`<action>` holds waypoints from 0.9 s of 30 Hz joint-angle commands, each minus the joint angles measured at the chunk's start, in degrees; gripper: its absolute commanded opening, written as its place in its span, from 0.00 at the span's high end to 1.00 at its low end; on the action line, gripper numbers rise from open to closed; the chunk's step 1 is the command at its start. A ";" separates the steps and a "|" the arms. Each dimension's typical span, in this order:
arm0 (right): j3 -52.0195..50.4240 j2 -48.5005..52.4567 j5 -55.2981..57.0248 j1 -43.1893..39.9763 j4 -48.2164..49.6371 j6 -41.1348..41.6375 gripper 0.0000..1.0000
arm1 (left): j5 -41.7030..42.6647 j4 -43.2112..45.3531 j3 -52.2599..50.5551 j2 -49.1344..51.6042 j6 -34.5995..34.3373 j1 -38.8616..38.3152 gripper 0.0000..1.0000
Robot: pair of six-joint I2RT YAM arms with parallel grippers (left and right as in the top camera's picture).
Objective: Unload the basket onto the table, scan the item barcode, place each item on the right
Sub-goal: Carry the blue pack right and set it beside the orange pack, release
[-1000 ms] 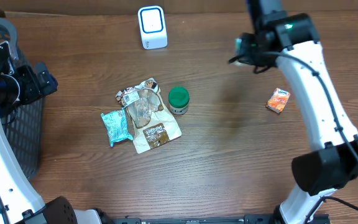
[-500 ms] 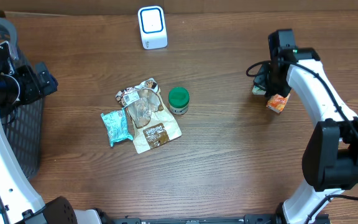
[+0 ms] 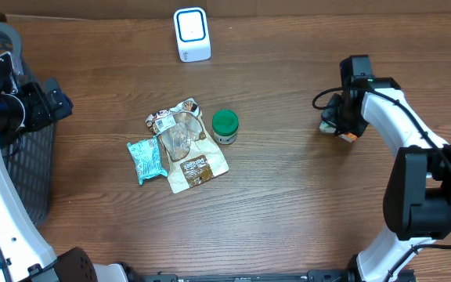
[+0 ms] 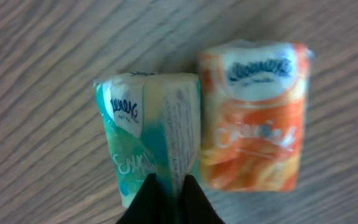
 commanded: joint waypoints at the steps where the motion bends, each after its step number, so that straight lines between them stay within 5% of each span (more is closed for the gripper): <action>1: -0.20 0.39 0.09 -1.27 -0.50 0.04 0.80 | 0.85 -0.15 1.16 0.37 0.83 -0.09 0.00; 5: -0.15 0.39 -0.42 -1.33 -1.57 -0.07 0.57 | 0.85 -0.13 1.16 0.37 0.85 -0.09 0.00; 21: 25.83 -0.07 -1.62 -0.83 -26.32 -0.68 0.44 | 0.85 -0.15 1.16 0.37 0.85 -0.09 0.01; 27: 29.53 -0.07 -6.99 1.27 -30.56 -7.91 0.44 | 0.83 -0.13 1.16 0.37 0.83 -0.09 0.00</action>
